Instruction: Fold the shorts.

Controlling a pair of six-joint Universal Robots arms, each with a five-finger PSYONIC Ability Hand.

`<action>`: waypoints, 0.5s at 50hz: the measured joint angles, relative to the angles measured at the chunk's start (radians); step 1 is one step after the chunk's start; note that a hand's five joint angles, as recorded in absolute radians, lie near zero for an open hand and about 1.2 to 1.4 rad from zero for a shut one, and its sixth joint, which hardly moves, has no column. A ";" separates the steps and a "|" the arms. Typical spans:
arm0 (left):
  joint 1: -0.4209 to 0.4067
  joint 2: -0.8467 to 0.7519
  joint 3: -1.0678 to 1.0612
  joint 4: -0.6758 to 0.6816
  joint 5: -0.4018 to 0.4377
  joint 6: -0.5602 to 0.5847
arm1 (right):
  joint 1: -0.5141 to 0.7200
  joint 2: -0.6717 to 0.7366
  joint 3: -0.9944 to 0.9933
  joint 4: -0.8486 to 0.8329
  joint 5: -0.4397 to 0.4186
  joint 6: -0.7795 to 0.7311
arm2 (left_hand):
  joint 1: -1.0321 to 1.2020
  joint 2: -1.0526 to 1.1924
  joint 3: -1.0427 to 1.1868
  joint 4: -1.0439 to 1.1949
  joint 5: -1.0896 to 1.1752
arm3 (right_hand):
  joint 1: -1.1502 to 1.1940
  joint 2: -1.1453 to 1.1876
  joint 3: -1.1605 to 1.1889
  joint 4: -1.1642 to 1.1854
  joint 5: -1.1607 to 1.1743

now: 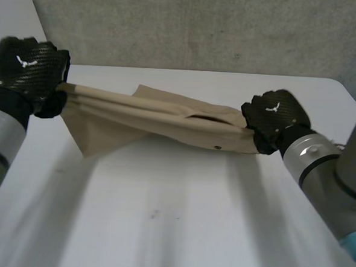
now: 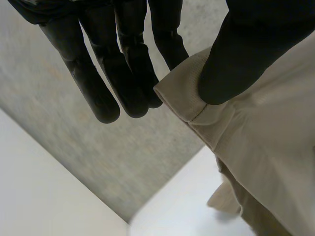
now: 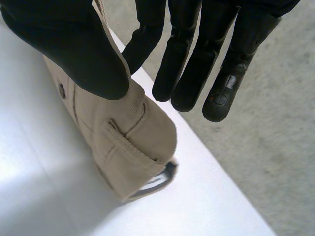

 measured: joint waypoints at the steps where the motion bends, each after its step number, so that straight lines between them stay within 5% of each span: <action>1: -0.001 0.035 -0.009 -0.014 0.014 0.049 | 0.001 -0.020 -0.007 0.028 0.003 -0.019 | 0.000 0.000 0.000 0.000 0.000 | 0.000 0.000 0.000 0.000 0.000; 11: -0.024 0.172 -0.047 -0.191 0.042 0.236 | 0.008 -0.130 -0.036 0.258 0.009 -0.123 | 0.000 0.000 0.000 0.000 -0.001 | 0.000 0.000 0.000 0.000 0.000; 25: -0.052 0.175 -0.133 -0.348 0.078 0.242 | 0.002 -0.130 0.034 0.459 0.002 -0.200 | -0.001 0.001 0.000 0.000 0.000 | 0.000 0.000 0.000 0.000 0.000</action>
